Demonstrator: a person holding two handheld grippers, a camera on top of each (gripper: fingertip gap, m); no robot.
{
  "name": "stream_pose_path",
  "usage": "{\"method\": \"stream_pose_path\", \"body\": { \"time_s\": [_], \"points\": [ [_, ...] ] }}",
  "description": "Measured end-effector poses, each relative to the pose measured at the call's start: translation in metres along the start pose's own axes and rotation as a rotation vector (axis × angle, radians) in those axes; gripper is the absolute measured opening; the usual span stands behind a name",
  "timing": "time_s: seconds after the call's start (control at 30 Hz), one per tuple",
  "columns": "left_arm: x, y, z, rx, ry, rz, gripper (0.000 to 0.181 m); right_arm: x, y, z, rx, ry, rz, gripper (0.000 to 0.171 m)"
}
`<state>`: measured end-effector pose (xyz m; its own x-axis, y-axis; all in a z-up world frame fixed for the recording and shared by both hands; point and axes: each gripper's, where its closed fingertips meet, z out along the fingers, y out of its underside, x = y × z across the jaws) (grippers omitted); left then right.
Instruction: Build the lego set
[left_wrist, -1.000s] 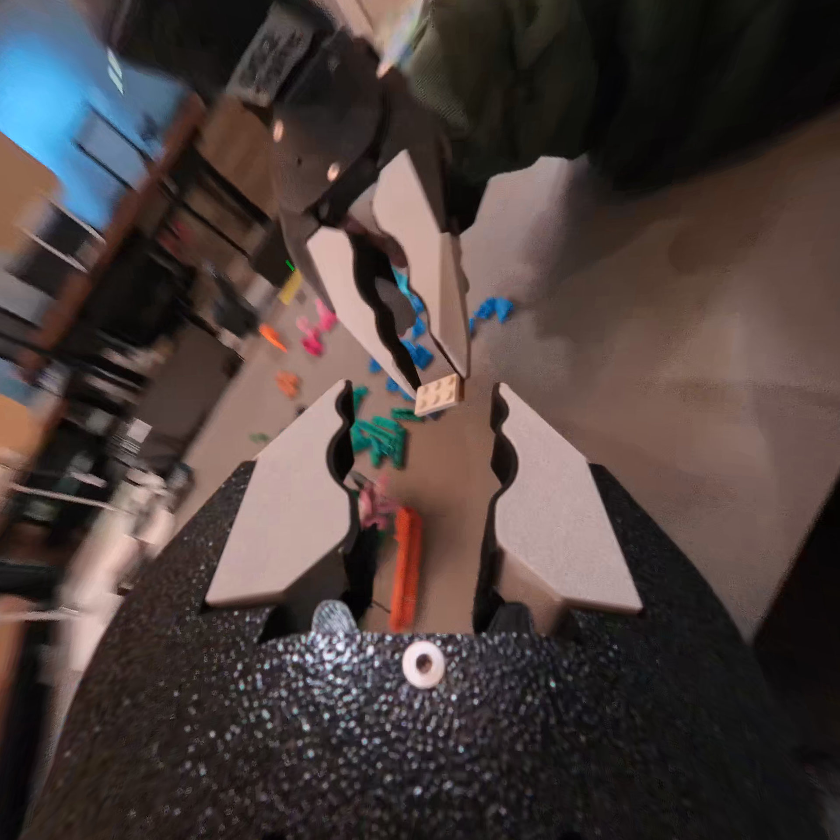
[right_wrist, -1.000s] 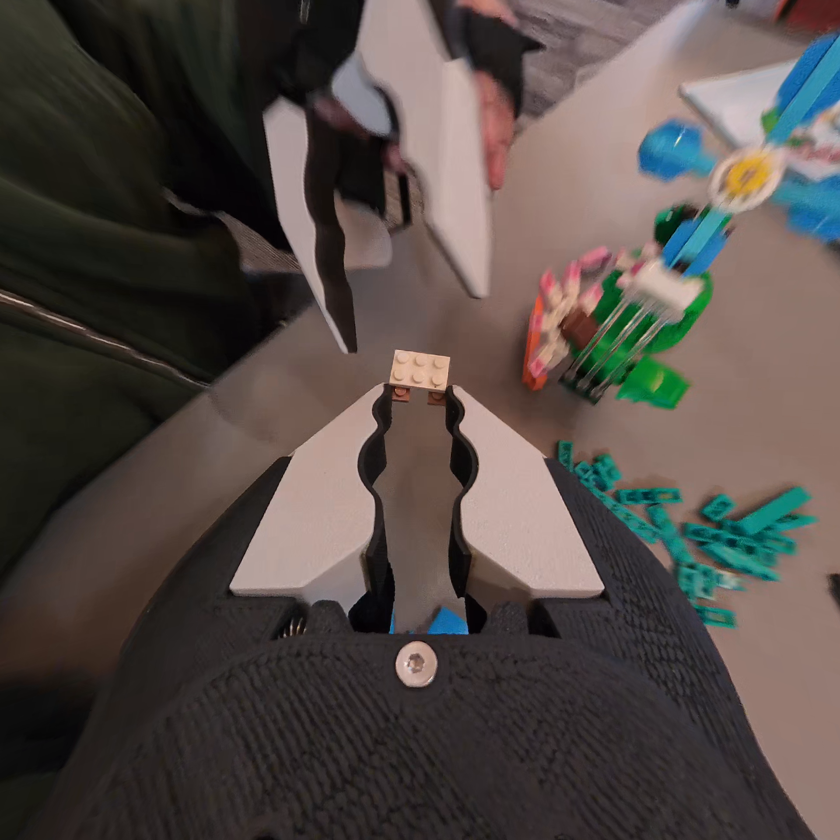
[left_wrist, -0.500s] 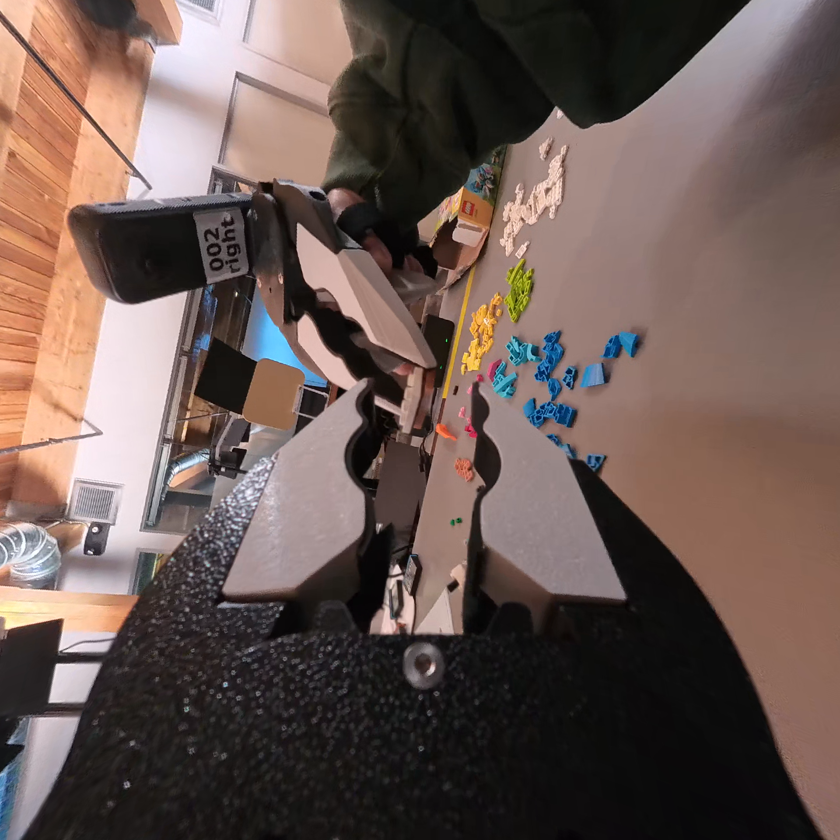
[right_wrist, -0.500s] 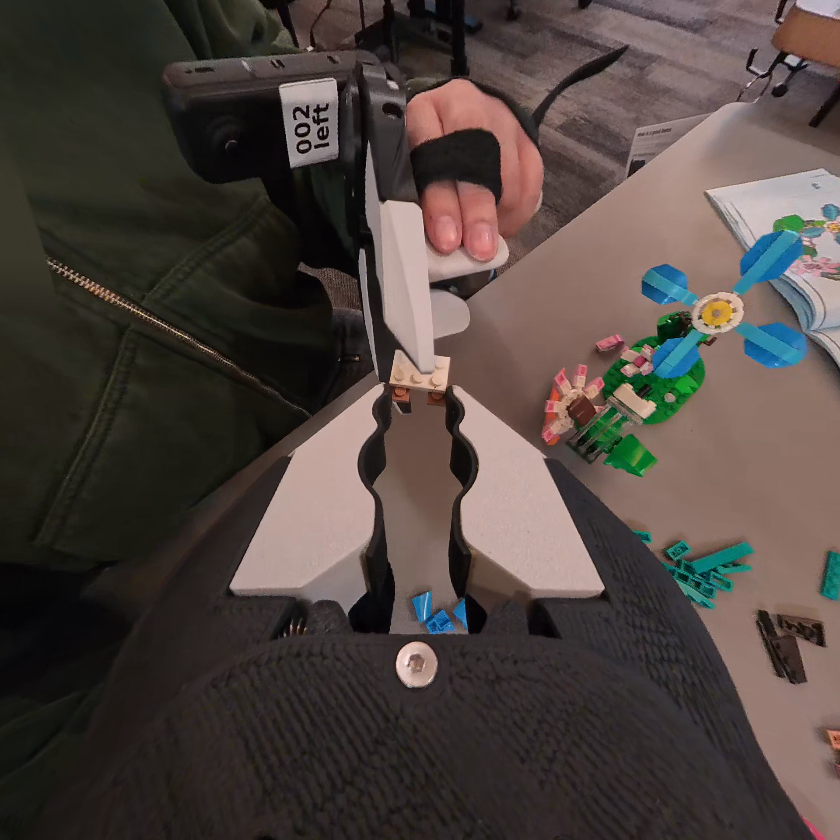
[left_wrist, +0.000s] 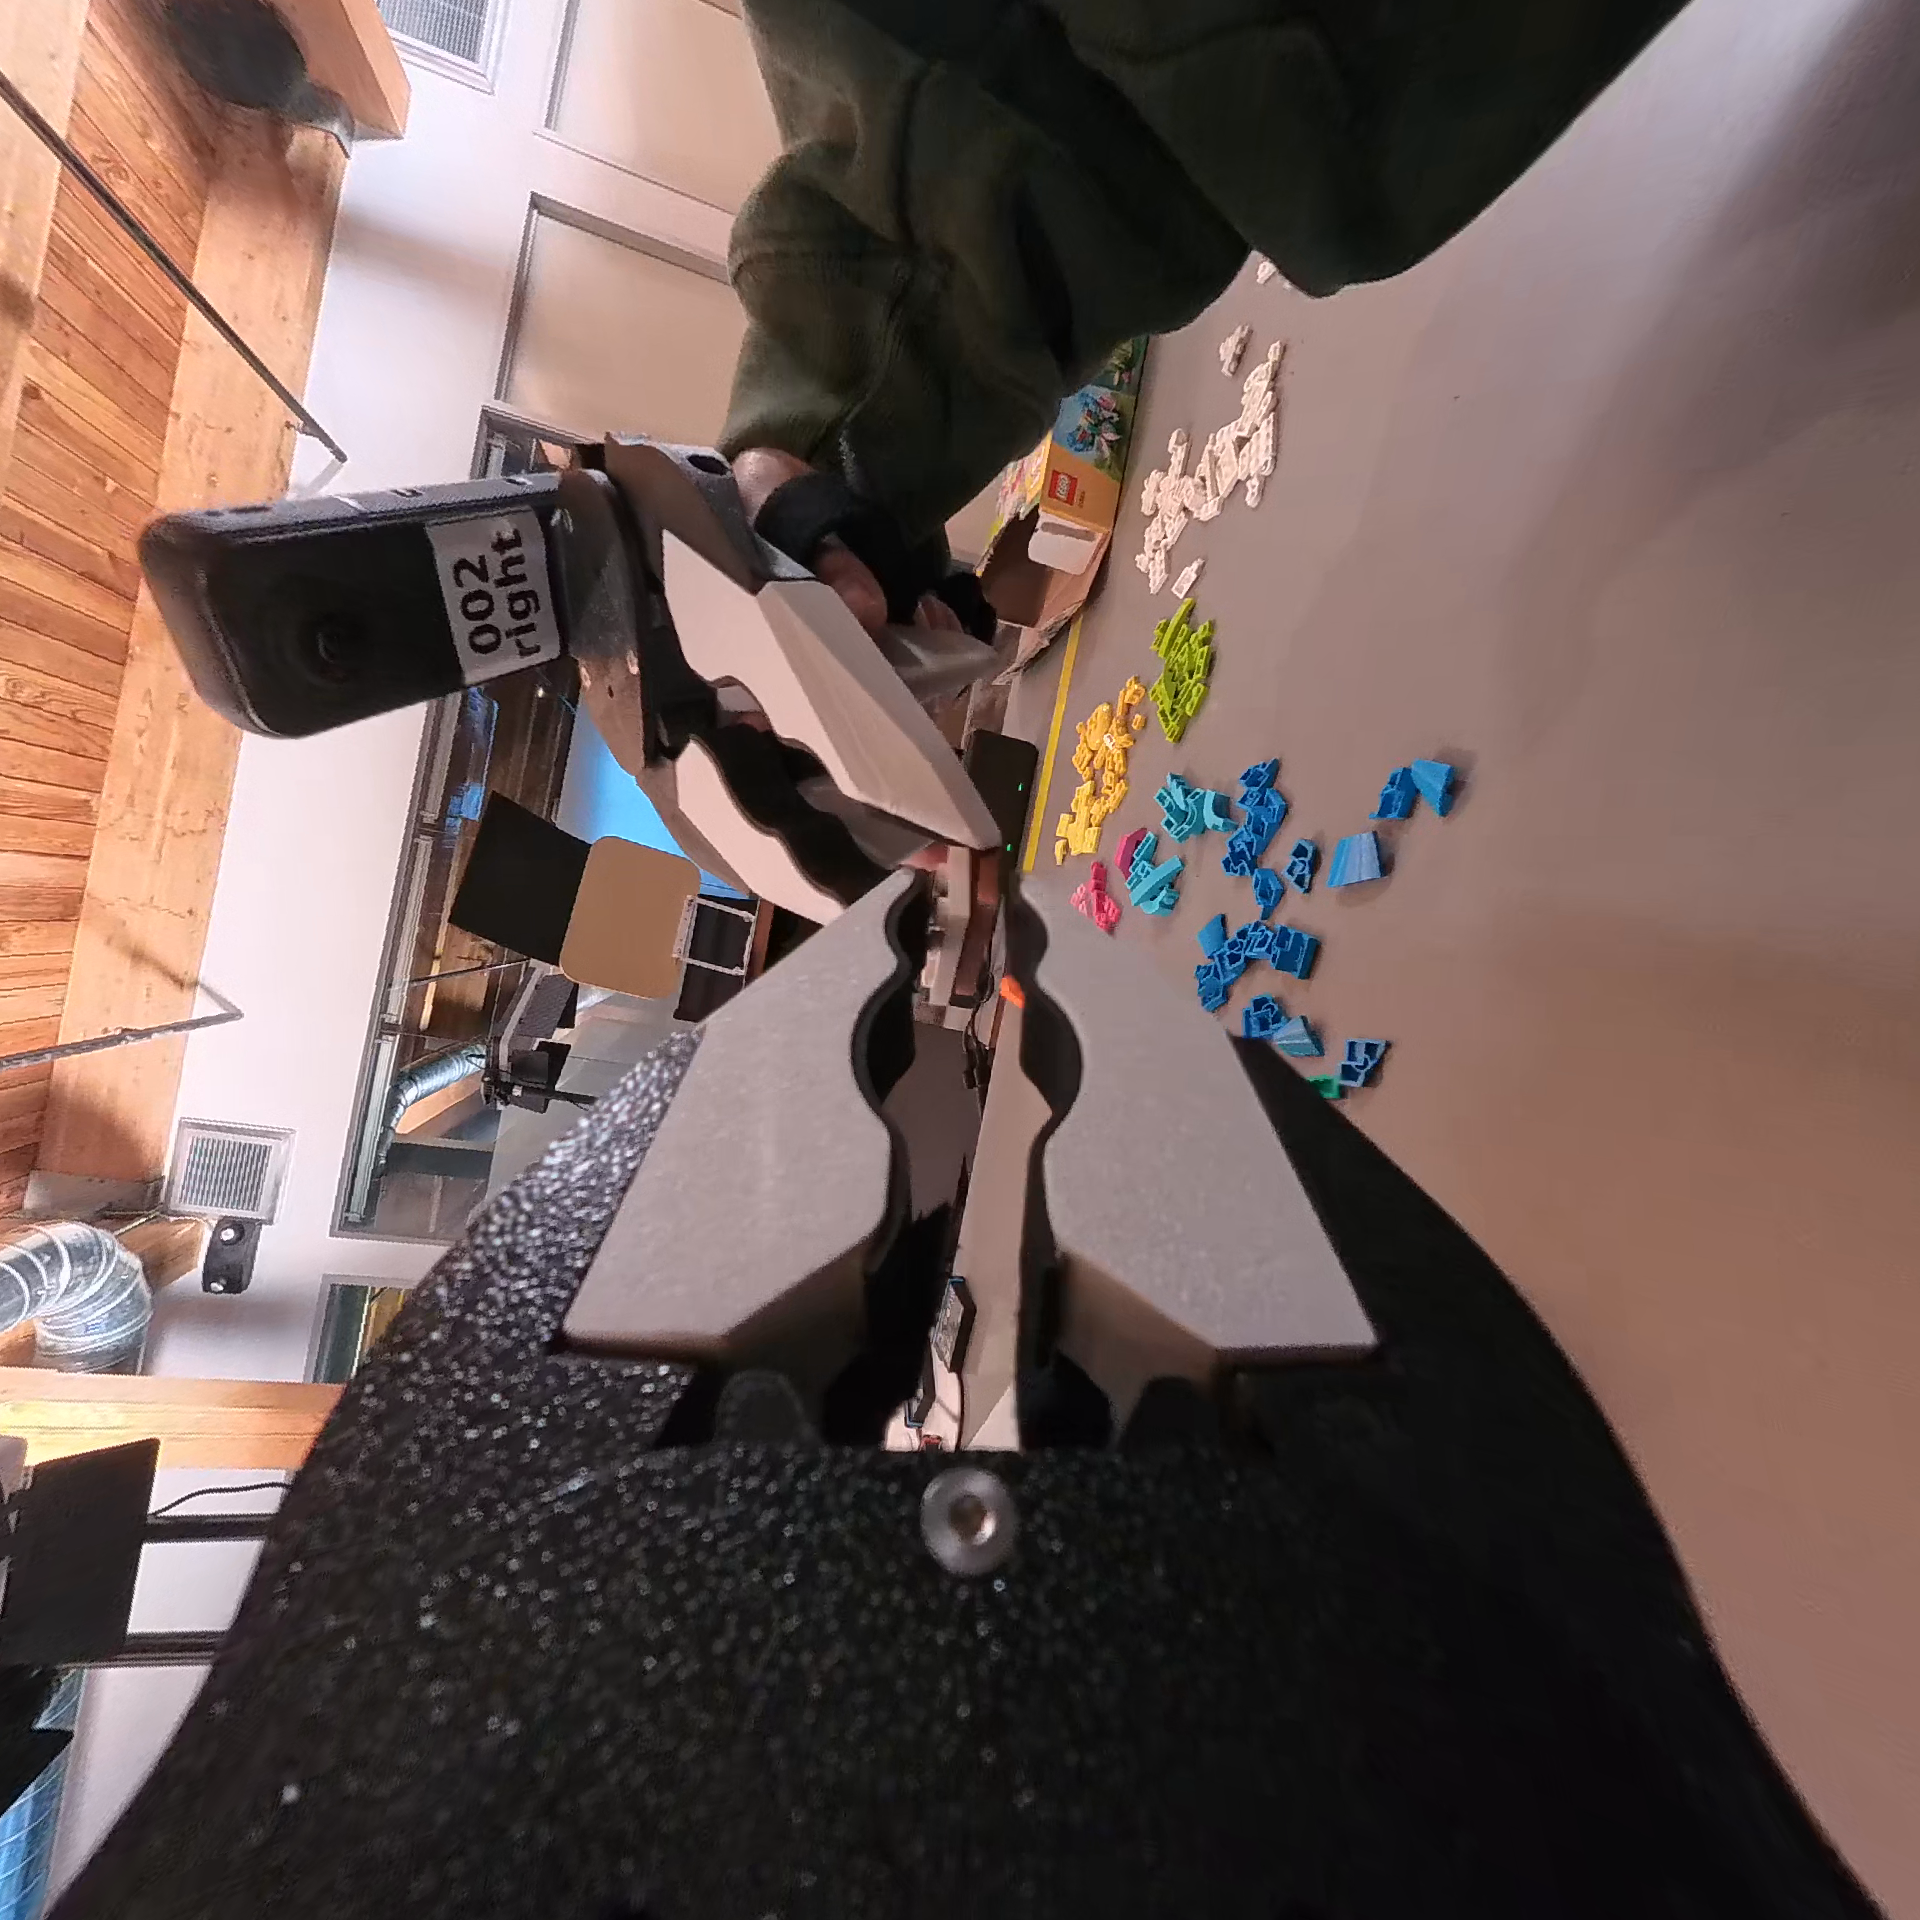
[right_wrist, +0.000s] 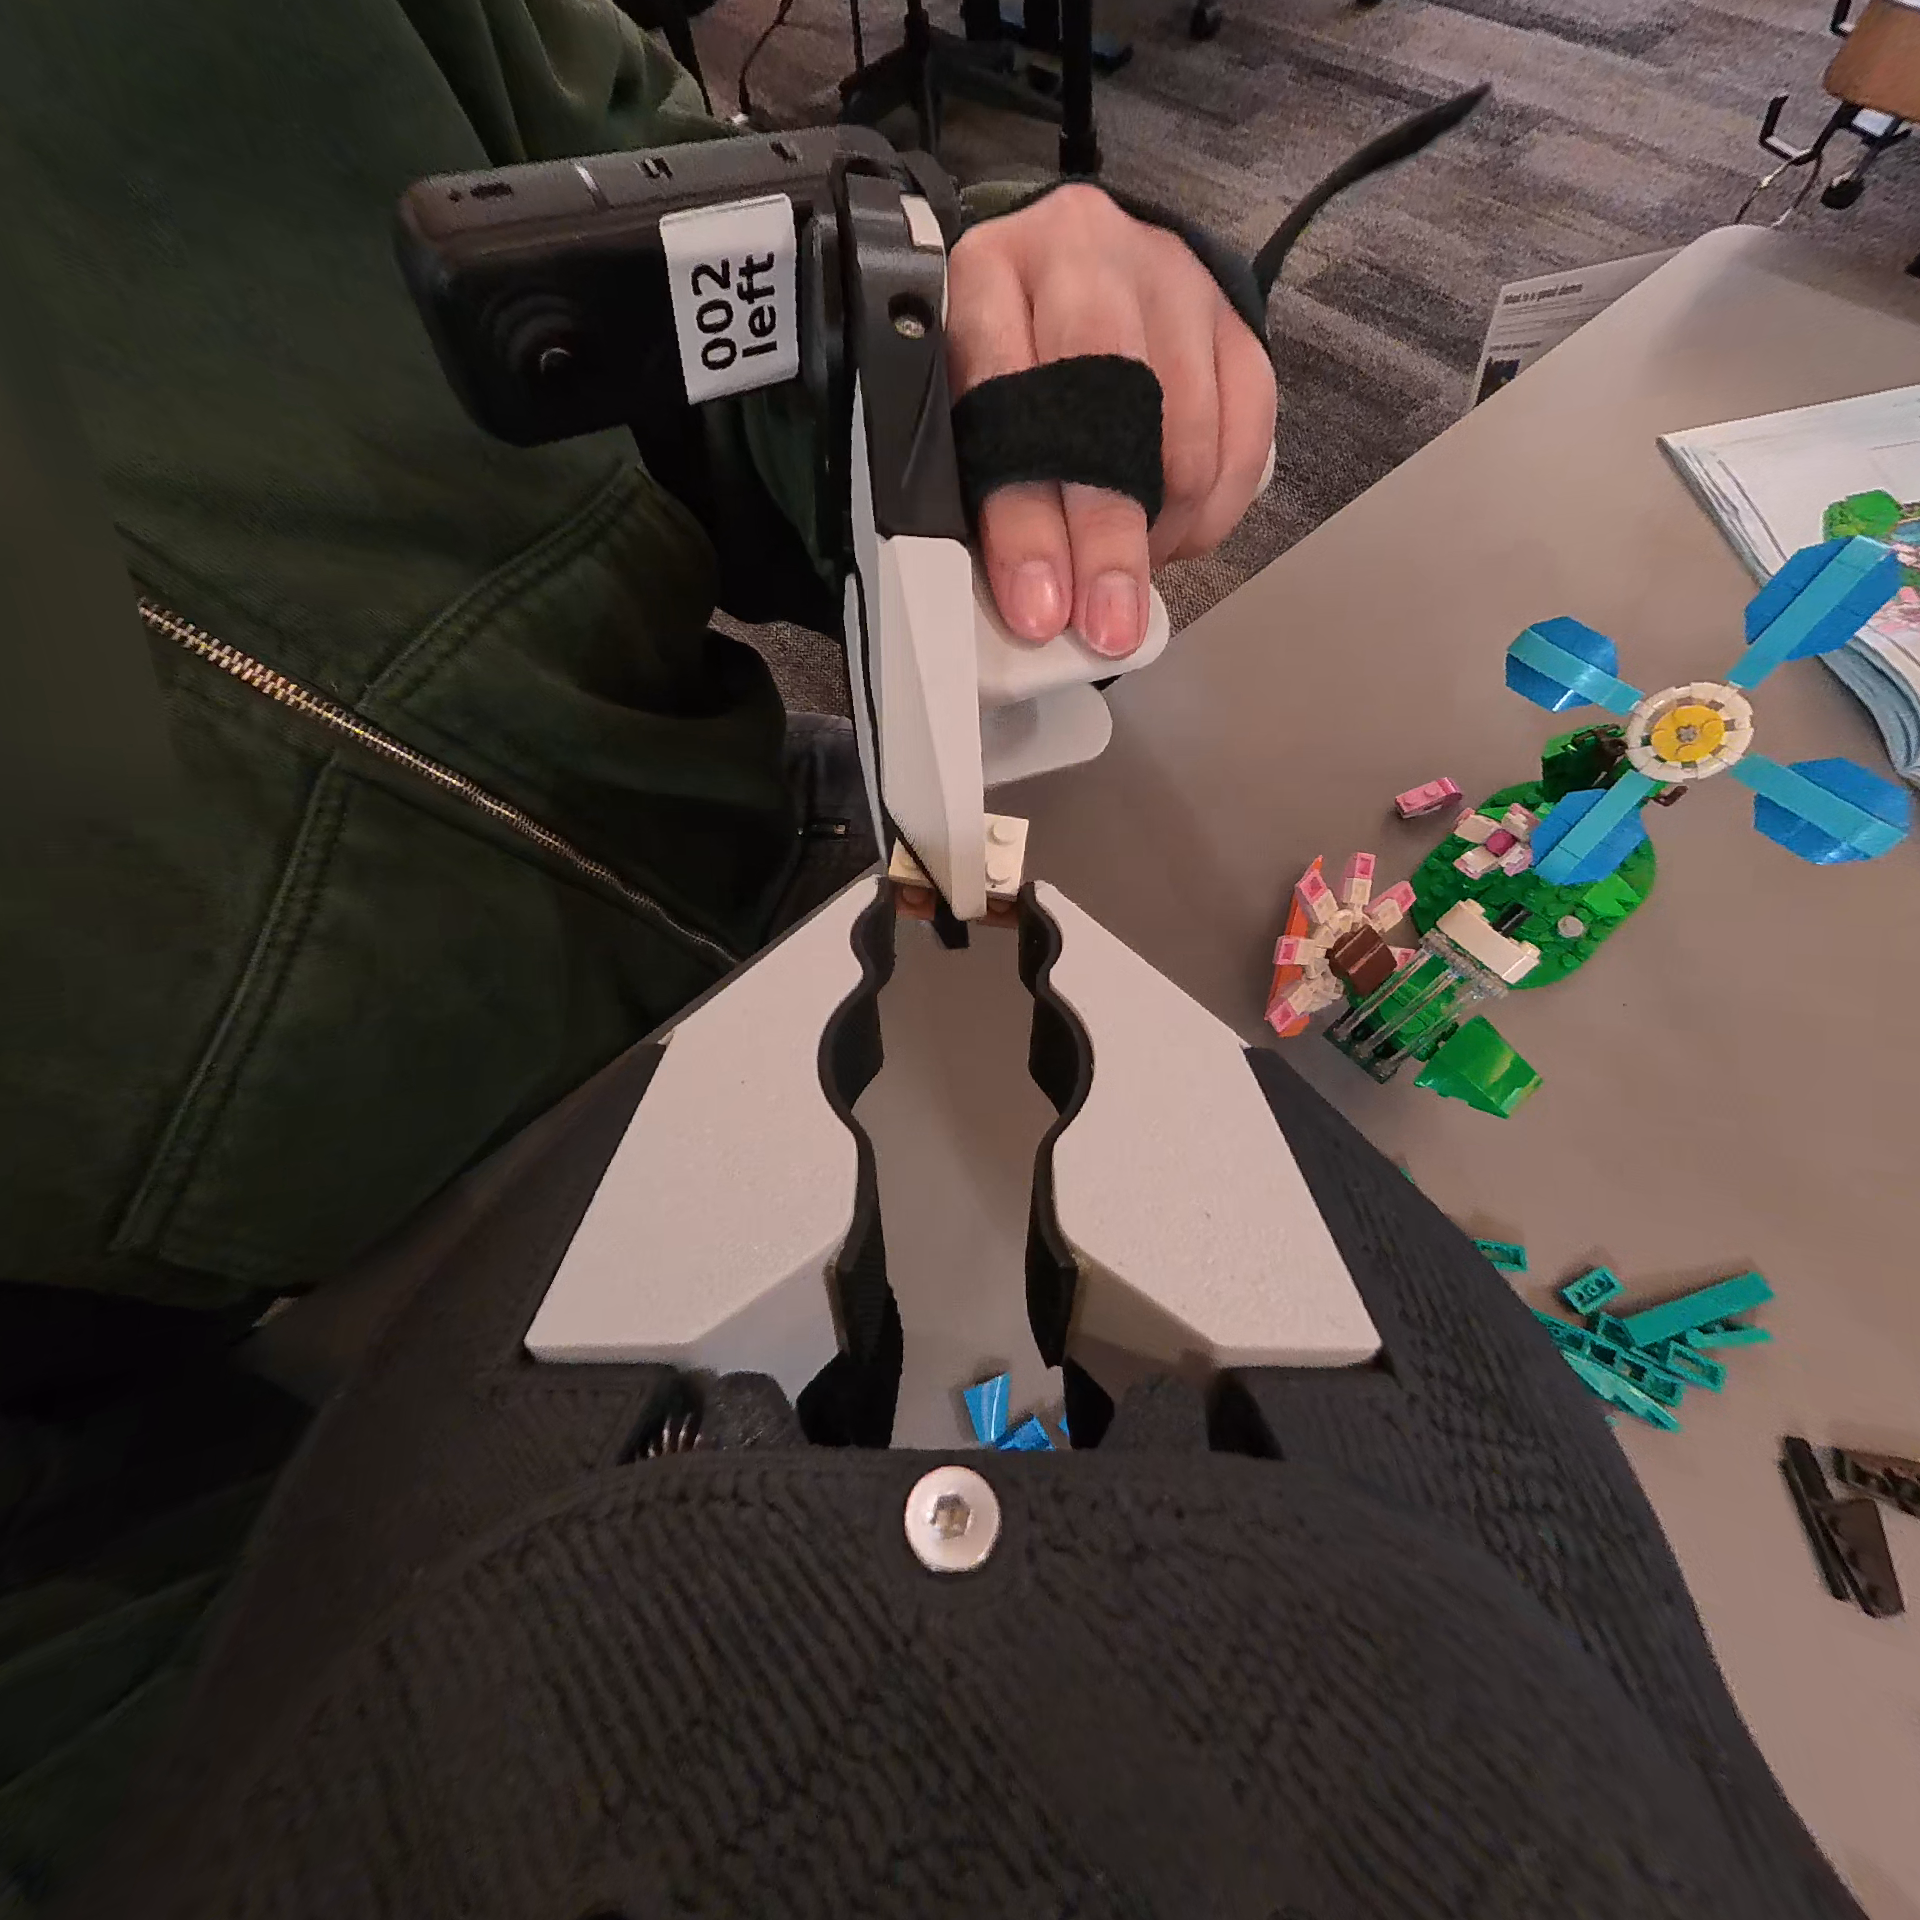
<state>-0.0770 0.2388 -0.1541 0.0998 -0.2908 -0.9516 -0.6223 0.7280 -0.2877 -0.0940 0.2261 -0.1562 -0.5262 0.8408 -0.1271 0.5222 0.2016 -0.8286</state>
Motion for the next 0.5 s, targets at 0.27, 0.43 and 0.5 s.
{"method": "stream_pose_path", "body": {
  "time_s": [0.27, 0.43, 0.5],
  "points": [
    [-0.0018, 0.0031, -0.0010, -0.024, -0.016, 0.034, 0.008, 0.0012, -0.0005, 0.0004, 0.026, -0.006, 0.017, 0.022],
    [-0.0015, 0.0041, -0.0015, -0.034, -0.020, 0.055, 0.008, 0.0014, 0.0002, 0.0005, 0.032, -0.005, 0.022, 0.022],
    [-0.0018, 0.0058, -0.0009, -0.053, -0.019, 0.068, 0.008, 0.0024, 0.0006, 0.0001, 0.032, 0.002, 0.024, 0.022]
  ]
}}
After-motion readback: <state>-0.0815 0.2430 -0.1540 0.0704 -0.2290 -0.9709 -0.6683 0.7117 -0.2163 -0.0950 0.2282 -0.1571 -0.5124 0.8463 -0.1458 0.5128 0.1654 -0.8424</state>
